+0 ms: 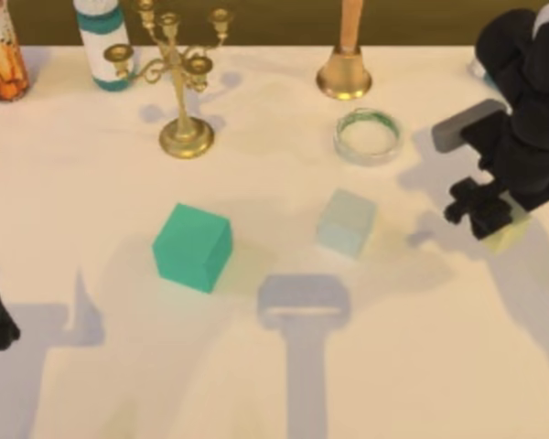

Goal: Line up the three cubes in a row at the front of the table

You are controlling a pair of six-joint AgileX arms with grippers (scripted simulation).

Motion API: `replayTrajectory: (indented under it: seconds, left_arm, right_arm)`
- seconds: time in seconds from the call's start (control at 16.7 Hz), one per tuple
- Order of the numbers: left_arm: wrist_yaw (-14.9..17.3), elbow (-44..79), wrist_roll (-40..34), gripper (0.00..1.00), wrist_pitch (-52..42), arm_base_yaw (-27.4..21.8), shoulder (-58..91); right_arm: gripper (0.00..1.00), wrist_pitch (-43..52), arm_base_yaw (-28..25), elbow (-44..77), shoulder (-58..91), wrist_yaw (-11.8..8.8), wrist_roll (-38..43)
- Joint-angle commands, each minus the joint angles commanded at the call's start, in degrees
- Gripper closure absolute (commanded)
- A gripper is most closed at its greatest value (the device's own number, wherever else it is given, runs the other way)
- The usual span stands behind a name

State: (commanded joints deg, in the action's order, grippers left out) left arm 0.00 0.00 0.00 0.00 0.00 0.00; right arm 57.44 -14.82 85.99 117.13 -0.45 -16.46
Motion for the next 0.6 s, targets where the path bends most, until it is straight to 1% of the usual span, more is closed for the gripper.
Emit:
replayTrajectory:
  seconds: [0.12, 0.3, 0.6]
  left_arm:
    - [0.0, 0.0, 0.0, 0.0, 0.0, 0.0, 0.0]
    - [0.0, 0.0, 0.0, 0.0, 0.0, 0.0, 0.0]
    - [0.0, 0.0, 0.0, 0.0, 0.0, 0.0, 0.0]
  right_arm:
    - [1.0, 0.09, -2.49, -0.9, -0.88, 0.14, 4.33]
    - [1.0, 0.18, -7.74, -3.55, -3.28, 0.43, 14.55]
    - [1.0, 0.36, -18.49, -10.18, -8.77, 0.89, 38.93]
